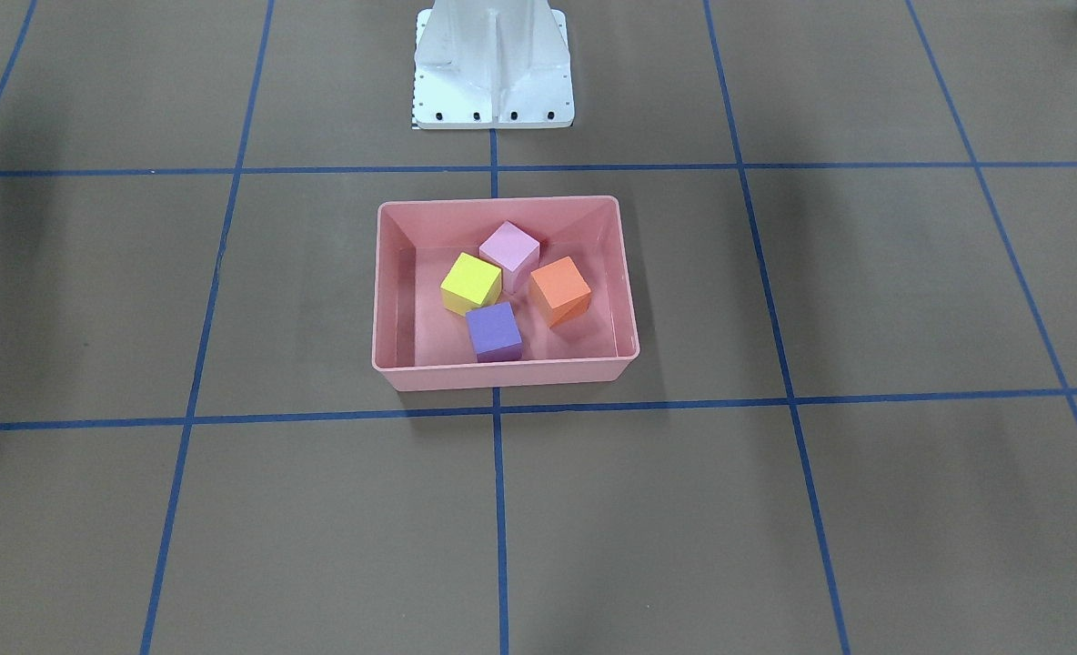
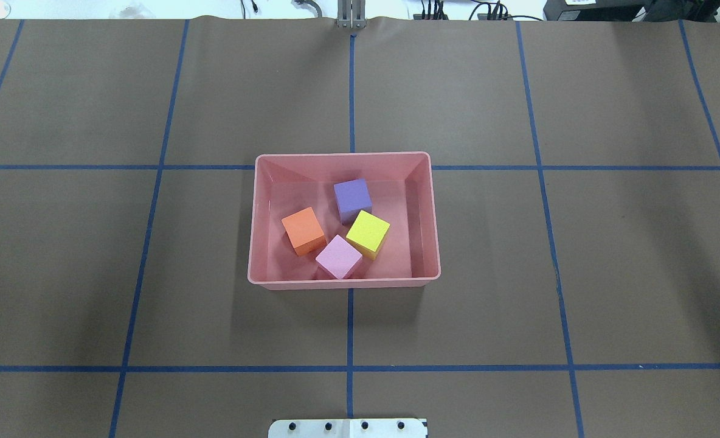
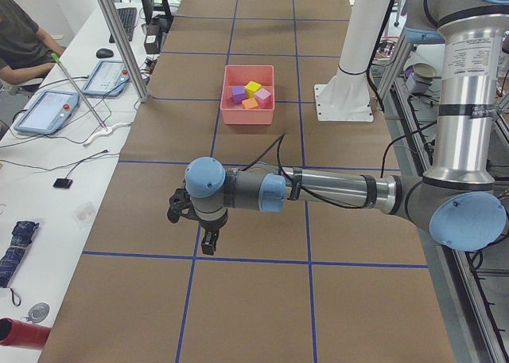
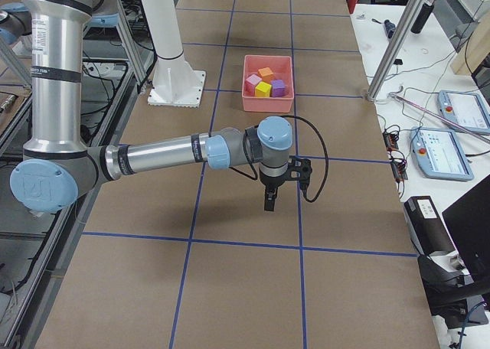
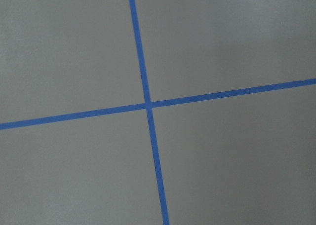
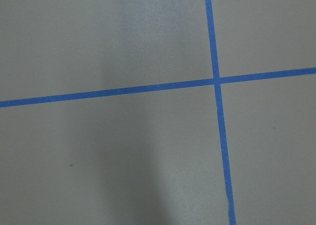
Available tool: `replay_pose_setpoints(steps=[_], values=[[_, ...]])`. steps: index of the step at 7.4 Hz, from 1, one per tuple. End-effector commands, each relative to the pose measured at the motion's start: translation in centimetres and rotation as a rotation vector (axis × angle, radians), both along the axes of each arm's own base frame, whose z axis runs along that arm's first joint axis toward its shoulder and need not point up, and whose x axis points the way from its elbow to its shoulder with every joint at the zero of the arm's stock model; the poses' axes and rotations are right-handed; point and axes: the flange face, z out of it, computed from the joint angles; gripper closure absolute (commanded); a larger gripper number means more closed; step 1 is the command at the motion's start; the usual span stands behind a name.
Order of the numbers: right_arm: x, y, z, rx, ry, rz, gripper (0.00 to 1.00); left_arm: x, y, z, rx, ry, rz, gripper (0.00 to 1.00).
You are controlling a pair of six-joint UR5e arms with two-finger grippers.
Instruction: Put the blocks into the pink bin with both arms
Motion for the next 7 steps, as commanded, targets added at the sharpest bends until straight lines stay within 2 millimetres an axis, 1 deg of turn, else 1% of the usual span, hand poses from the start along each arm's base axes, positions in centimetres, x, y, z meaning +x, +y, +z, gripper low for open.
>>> replay_pose_setpoints(steps=[1, 2, 4, 6, 7], values=[[0.0, 0.0, 1.3, -0.024, 0.007, 0.000, 0.00, -0.6, 0.4, 0.7, -0.023, -0.007, -0.023, 0.00], [0.0, -0.2, 2.0, -0.040, 0.010, 0.001, 0.00, -0.6, 0.2, 0.0, -0.016, -0.008, -0.029, 0.00], [0.0, -0.6, 2.2, -0.051, 0.010, 0.012, 0.00, -0.7, -0.4, -0.7, -0.039, -0.012, -0.061, 0.00], [0.0, -0.5, 2.0, -0.051, 0.002, 0.011, 0.00, -0.7, -0.4, -1.5, -0.022, -0.012, -0.061, 0.00], [0.0, -0.4, 2.2, -0.055, 0.002, 0.011, 0.00, -0.7, -0.1, -1.9, -0.013, -0.014, -0.061, 0.00]])
